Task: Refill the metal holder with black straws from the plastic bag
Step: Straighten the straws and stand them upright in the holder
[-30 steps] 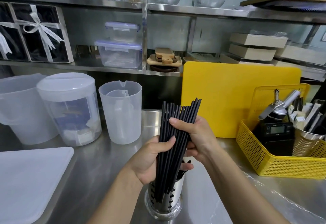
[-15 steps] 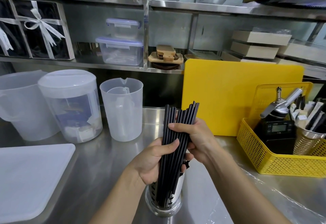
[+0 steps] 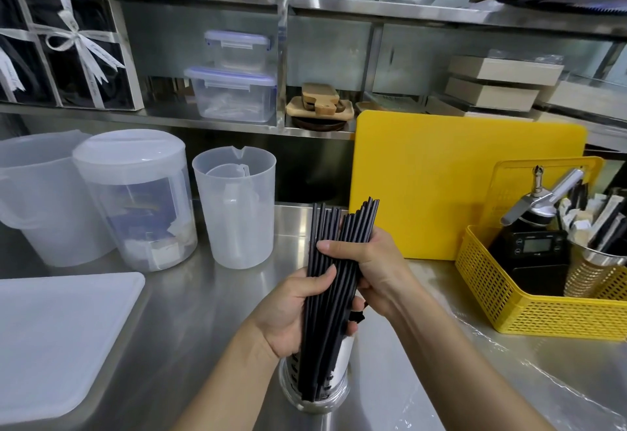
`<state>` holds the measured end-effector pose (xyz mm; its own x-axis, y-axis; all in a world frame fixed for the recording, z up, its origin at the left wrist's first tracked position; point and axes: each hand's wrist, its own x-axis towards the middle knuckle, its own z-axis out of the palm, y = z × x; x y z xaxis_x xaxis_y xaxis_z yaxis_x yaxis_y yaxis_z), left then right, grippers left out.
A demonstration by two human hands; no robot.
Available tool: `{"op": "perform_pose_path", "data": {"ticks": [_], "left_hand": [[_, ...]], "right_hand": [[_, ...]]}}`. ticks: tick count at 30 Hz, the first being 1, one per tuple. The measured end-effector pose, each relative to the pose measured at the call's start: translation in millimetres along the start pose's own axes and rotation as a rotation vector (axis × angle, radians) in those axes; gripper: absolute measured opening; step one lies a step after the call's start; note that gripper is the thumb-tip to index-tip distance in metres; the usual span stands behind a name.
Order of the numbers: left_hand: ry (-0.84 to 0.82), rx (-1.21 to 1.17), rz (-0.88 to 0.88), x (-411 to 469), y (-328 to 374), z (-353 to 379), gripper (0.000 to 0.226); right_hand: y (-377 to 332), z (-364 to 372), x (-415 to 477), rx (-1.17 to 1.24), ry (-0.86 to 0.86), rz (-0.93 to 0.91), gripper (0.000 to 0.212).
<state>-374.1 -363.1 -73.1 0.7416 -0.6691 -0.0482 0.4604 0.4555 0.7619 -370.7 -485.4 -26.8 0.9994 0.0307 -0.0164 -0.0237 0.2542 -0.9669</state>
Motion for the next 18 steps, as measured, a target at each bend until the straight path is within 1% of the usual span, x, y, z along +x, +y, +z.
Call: {"op": "perform_pose_path", "data": {"ticks": [3,4,9,11,12,13,15,16,17,18], "left_hand": [[-0.079,-0.065,-0.002,2,-1,-5,0.041],[-0.102,-0.078,-0.007,2,-1,-7,0.044],[-0.168,-0.094,-0.041,4,-3,-14,0.044],[-0.171,-0.127,-0.031,4,-2,-16,0.043],[-0.171,-0.143,-0.026,3,-1,-18,0.045],[-0.173,-0.152,-0.027,1,0,-20,0.049],[-0.183,-0.133,-0.051,-1,0,-24,0.056],[-0.189,-0.112,-0.068,-1,-1,-25,0.057],[-0.194,-0.093,-0.082,-1,-2,-26,0.058],[-0.200,-0.080,-0.093,-1,-2,-26,0.059]], "right_hand": [[3,1,1,-0.001,0.008,0.000,0.021],[4,1,2,0.007,0.002,0.004,0.021],[6,-1,2,0.075,-0.049,0.030,0.023],[0,-8,6,0.101,-0.053,-0.016,0.034],[-5,-13,9,0.053,-0.019,-0.053,0.037],[-12,-18,13,-0.045,0.028,-0.108,0.036],[-29,-30,20,-0.345,0.100,-0.259,0.024],[-39,-34,23,-0.516,0.087,-0.330,0.018],[-47,-38,26,-0.672,0.031,-0.370,0.014],[-55,-39,28,-0.789,-0.062,-0.364,0.012]]}}
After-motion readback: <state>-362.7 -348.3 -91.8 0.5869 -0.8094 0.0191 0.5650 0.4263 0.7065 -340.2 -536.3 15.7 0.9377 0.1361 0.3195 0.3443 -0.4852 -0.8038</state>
